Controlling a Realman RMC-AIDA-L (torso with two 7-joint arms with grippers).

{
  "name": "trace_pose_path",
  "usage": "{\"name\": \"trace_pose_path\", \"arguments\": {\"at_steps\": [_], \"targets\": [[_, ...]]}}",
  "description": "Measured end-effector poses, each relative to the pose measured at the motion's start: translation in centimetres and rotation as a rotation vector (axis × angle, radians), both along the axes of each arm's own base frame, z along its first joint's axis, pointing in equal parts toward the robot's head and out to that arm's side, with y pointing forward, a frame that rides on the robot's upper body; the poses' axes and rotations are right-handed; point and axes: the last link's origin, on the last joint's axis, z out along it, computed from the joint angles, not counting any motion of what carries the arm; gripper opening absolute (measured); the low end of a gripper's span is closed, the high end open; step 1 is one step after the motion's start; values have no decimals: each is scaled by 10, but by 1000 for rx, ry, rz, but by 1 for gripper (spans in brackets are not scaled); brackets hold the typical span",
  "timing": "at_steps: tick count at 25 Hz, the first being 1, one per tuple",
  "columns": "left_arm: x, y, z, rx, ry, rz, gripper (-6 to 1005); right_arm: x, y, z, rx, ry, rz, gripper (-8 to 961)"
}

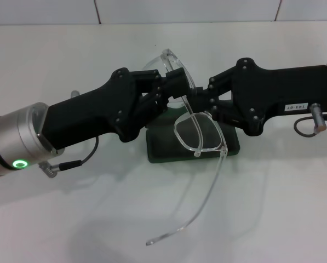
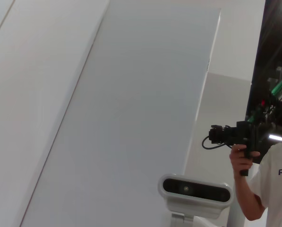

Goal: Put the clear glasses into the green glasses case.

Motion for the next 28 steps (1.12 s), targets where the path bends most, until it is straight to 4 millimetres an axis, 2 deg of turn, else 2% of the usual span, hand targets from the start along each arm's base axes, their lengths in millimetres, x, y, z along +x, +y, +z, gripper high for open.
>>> {"name": "trace_pose_path", "arguments": {"at_steps": [5,10,16,23,28], "targets": [[1,-2,3,-2,-17,-18,97,6,6,0,36,-2,-30,51],[5,-15,23,-5,-111,-122,96,16,16,8,103,13,-75,51],[-12,-19,40,39,-121,-82,96,22,16,39,159,127,-82,50],[-24,-22,47,61,-105,-44,96,25,2,87,235,396,-58,50],[-14,-20,36,26,-97,-79,96,24,7,95,275,587,-84,50]]}}
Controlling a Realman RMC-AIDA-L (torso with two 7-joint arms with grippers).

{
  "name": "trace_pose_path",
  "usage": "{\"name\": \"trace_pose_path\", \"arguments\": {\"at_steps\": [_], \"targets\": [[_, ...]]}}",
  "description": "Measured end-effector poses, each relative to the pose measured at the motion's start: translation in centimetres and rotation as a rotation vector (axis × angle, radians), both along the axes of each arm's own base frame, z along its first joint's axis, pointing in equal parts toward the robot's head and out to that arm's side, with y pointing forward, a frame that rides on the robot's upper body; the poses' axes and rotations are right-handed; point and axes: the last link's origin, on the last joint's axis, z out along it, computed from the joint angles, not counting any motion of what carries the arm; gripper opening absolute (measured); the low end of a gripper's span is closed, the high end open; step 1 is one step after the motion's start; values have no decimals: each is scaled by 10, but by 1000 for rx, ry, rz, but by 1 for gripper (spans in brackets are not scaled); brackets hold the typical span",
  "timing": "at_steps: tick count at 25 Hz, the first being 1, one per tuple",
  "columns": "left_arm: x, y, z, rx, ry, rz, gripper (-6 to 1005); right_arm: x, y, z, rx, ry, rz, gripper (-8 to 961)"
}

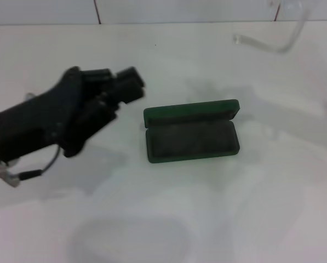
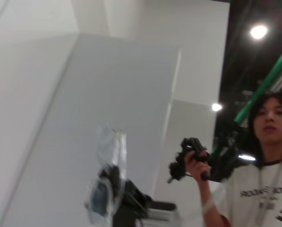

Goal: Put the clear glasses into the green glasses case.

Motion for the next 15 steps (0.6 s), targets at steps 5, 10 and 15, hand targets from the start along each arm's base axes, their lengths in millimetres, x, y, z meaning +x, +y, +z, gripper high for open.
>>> {"name": "trace_pose_path", "arguments": {"at_steps": [5,10,15], "targets": [[17,0,-19,-59,14,-62,96,-12,15,-19,-27,58,5,50],[32,1,-29,-100,25,-126,96,-31,29,-49,-66,46,16,50],[38,4,-31,-96,11,-138,96,-45,32,-77,-143,-10,36,50]]}}
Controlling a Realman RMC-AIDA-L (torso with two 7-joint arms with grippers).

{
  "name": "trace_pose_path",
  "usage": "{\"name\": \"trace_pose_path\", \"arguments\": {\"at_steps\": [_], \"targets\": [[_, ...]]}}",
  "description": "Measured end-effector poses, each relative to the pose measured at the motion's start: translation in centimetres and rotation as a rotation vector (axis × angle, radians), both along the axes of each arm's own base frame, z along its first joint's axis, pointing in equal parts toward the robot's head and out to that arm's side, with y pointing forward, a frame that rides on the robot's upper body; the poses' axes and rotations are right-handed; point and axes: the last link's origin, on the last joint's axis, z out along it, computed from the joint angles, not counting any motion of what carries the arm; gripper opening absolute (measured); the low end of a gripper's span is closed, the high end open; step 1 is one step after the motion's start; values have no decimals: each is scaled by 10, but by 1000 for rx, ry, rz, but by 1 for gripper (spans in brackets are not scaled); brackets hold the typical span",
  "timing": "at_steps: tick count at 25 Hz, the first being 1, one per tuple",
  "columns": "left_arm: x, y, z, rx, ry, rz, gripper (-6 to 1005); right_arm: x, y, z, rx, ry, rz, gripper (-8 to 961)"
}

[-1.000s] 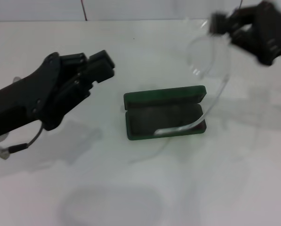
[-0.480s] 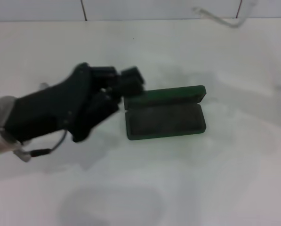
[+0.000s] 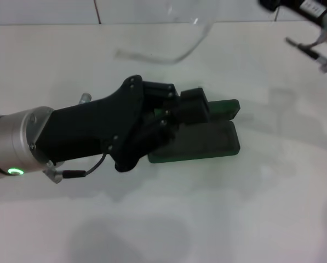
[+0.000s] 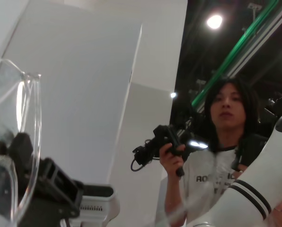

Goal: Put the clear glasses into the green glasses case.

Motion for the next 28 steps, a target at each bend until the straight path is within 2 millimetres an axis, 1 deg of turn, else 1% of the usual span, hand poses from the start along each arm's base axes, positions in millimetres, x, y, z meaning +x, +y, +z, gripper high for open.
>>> {"name": "trace_pose_path", "arguments": {"at_steps": [1,2,4,20,24,28], "targets": [[0,0,0,4,-4,4,96,-2,-1,-5,-16,-19,11,50],[-1,1,1,9,-7,8,96,-2,-1,-5,-16,-19,11,50],[-2,1,2,16,-9,14,96,0,-5,-12,-38,-47,16,50],[-5,4,9,55,-43,43,95,20,-17,-26,-87,-134,-5,51],[-5,5,9,60,-41,48,95,21,-17,-35,-88,-207,2,51],[-5,7,8,66,-32,62,95,18,-19,-46,-96,-277,34,51]]}}
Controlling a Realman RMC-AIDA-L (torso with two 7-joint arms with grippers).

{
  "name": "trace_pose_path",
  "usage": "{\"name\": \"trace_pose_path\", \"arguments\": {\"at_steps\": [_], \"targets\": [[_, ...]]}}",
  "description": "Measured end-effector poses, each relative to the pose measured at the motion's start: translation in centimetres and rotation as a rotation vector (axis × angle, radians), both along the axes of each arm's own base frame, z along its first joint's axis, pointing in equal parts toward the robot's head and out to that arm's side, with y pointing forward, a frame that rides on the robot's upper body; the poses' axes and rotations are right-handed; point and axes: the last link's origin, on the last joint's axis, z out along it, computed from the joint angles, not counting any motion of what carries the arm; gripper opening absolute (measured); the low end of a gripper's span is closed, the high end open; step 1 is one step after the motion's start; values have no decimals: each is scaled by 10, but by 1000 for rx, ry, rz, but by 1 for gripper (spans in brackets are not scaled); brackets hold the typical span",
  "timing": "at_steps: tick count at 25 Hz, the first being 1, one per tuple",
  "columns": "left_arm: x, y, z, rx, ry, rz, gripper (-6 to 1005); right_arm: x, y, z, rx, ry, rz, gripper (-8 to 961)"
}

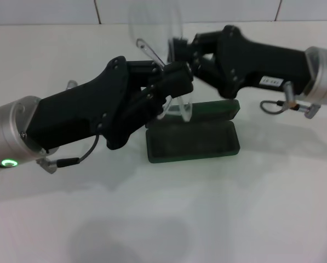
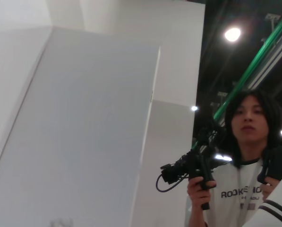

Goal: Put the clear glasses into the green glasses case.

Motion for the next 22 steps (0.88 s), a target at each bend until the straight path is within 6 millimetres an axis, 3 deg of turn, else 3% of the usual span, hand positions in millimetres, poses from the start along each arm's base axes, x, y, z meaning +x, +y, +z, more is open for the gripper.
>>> {"name": "trace_pose_path", "arguments": {"at_steps": [8,22], "targets": [[-1,0,-1,3,1,6,95,-6,-4,-10,-4,-53,57,51],[-6,-1,-2,14,-6,34,94,6,-3,2,59,-10,6,51]]}}
